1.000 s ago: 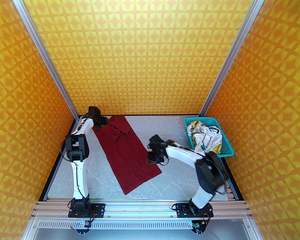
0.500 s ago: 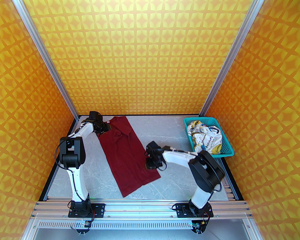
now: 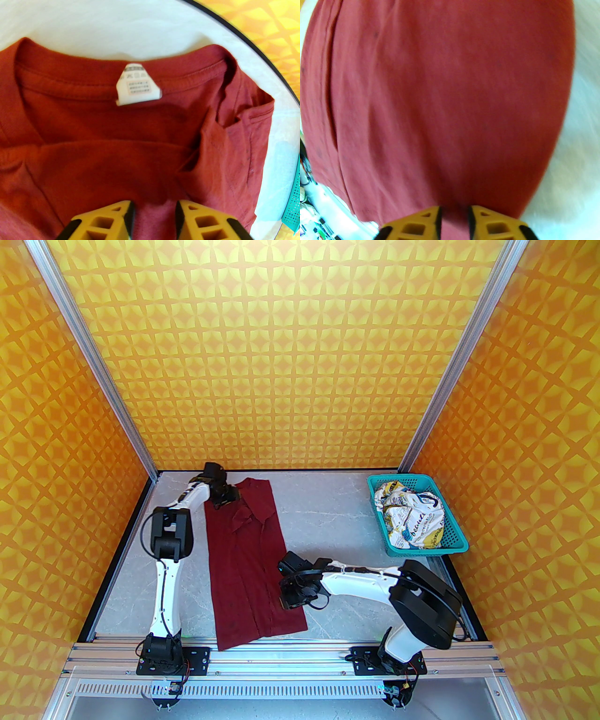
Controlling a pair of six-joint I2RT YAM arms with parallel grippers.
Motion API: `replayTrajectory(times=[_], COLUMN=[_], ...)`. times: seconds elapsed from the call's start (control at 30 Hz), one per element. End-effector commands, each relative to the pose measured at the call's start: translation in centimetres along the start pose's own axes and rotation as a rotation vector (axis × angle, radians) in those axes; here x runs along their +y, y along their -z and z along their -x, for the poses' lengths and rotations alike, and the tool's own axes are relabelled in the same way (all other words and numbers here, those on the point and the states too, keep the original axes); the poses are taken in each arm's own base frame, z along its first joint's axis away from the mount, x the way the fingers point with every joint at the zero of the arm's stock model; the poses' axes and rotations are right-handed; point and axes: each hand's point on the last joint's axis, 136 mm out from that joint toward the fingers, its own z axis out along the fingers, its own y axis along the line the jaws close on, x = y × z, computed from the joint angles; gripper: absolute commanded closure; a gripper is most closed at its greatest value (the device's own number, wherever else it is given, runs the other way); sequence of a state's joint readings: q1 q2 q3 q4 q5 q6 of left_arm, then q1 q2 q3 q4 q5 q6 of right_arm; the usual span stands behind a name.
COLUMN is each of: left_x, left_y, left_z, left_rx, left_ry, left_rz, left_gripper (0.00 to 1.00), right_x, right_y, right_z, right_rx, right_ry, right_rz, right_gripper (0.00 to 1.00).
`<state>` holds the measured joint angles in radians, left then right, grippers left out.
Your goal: Fold and stack the mixed laundry pile
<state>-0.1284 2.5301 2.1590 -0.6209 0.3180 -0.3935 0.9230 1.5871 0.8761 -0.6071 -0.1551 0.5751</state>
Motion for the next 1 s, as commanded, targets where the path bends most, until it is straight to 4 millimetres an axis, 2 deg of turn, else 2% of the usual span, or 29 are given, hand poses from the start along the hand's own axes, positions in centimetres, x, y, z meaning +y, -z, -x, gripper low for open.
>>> replayTrajectory(times=[0.0, 0.13, 0.27, 0.5, 0.63, 0.7, 0.8, 0.87, 0.97], left_x=[0.1, -0.8, -2.3, -5.6, -6.4, -6.9, -8.0, -9.2, -10.8], left_y=[-3.0, -3.8, -4.8, -6.5, -7.2, -6.8, -4.9, -3.0, -0.1], left_z=[-3.4, -3.0, -3.0, -3.1, -3.0, -2.7, -1.4, -0.3, 1.1], left_rx=[0.109, 0.102, 0.103, 0.085, 0.067, 0.055, 0.011, -0.025, -0.069], left_ry=[0.028, 0.016, 0.005, -0.022, -0.039, -0.053, -0.092, -0.12, -0.159], left_rz=[0.021, -0.012, -0.062, -0.159, -0.2, -0.215, -0.235, -0.252, -0.27], left_gripper=[0.65, 0.65, 0.65, 0.64, 0.64, 0.64, 0.62, 0.6, 0.58], right_x=[-0.5, -1.4, -3.5, -6.8, -8.3, -9.1, -11.0, -12.3, -13.2], right_y=[4.2, 6.8, 8.3, 9.2, 8.6, 8.0, 6.5, 5.4, 4.3], right_z=[2.0, 4.5, 8.4, 18.6, 25.0, 27.7, 30.4, 31.7, 33.5], right_rx=[-0.081, -0.136, -0.193, -0.332, -0.399, -0.425, -0.443, -0.452, -0.471], right_ry=[-0.003, -0.044, -0.107, -0.34, -0.407, -0.406, -0.422, -0.429, -0.4], right_rz=[-0.069, -0.04, -0.026, 0.137, 0.188, 0.157, 0.095, 0.051, 0.03], right_gripper=[0.69, 0.68, 0.67, 0.63, 0.64, 0.64, 0.64, 0.64, 0.64])
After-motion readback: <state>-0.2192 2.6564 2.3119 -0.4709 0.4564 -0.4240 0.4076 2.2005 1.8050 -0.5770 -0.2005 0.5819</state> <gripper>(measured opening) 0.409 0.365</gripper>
